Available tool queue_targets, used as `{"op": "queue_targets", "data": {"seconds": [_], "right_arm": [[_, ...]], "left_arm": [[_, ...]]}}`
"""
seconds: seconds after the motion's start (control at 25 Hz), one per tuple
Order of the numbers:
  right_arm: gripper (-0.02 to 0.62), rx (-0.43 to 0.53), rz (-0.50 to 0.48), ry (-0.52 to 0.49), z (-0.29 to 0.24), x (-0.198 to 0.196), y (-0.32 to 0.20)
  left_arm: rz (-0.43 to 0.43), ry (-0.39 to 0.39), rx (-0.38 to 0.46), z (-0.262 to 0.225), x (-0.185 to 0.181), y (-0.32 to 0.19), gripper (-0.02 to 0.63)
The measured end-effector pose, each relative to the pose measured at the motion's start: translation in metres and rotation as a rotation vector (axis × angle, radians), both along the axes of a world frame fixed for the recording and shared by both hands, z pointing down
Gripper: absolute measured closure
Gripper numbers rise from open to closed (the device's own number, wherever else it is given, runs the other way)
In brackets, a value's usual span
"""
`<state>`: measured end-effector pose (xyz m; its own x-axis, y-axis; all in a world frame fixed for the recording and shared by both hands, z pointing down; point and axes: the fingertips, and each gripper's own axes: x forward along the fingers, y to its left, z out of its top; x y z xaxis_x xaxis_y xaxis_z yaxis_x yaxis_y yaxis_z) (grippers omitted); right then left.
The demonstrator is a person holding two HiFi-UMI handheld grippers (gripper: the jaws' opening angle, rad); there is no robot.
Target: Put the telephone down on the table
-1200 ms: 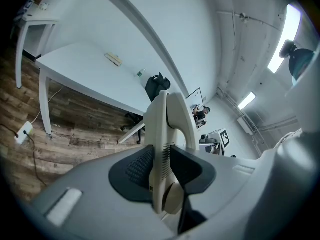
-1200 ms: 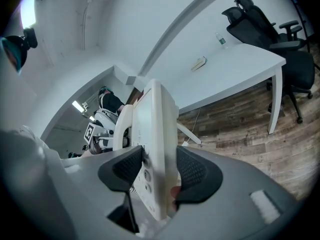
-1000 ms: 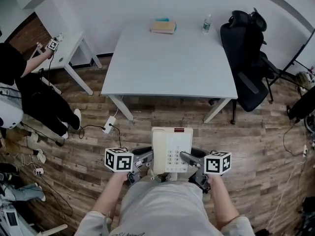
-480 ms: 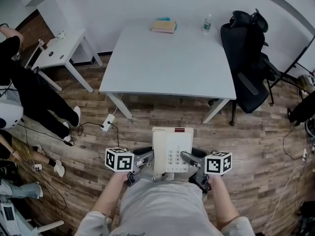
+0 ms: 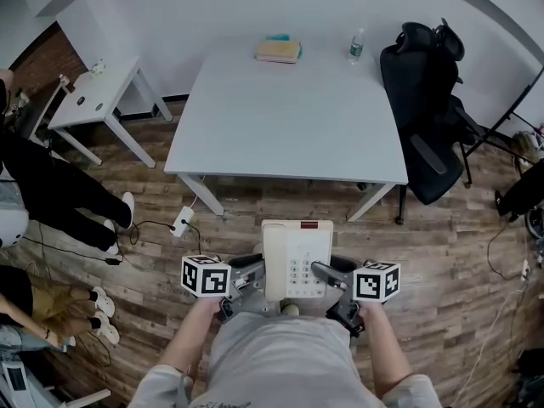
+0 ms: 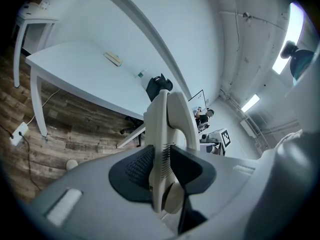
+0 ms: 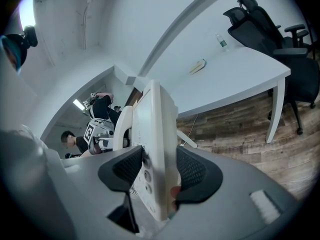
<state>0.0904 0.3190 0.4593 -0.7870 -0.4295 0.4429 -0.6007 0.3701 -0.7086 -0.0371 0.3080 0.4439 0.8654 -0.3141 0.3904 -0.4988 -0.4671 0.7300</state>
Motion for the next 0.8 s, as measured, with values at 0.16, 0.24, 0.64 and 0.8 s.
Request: {"op": "queue_targets", "data": {"seconds": [0.16,0.24,0.64,0.8], "right_arm": [[0.371,-0.007,0.012,0.003,0.001,0.001,-0.027],[0.371,-0.008,0.018,0.004,0.002,0.001,-0.040],[0.371,-0.025,0.047,0.012,0.001,-0.012,-0.124],[0.371,-0.024,0.068,0.005,-0.003,-0.022,-0.155]], "left_arm": [[0.012,0.004,-0.010,0.002,0.002,-0.028,0.485],[0.018,0.005,-0.016,0.004,0.001,-0.041,0.485],[0.046,0.007,-0.036,0.006,-0.011,-0.129,0.485],[0.057,0.011,-0.034,0.002,-0.021,-0.162,0.485]]}}
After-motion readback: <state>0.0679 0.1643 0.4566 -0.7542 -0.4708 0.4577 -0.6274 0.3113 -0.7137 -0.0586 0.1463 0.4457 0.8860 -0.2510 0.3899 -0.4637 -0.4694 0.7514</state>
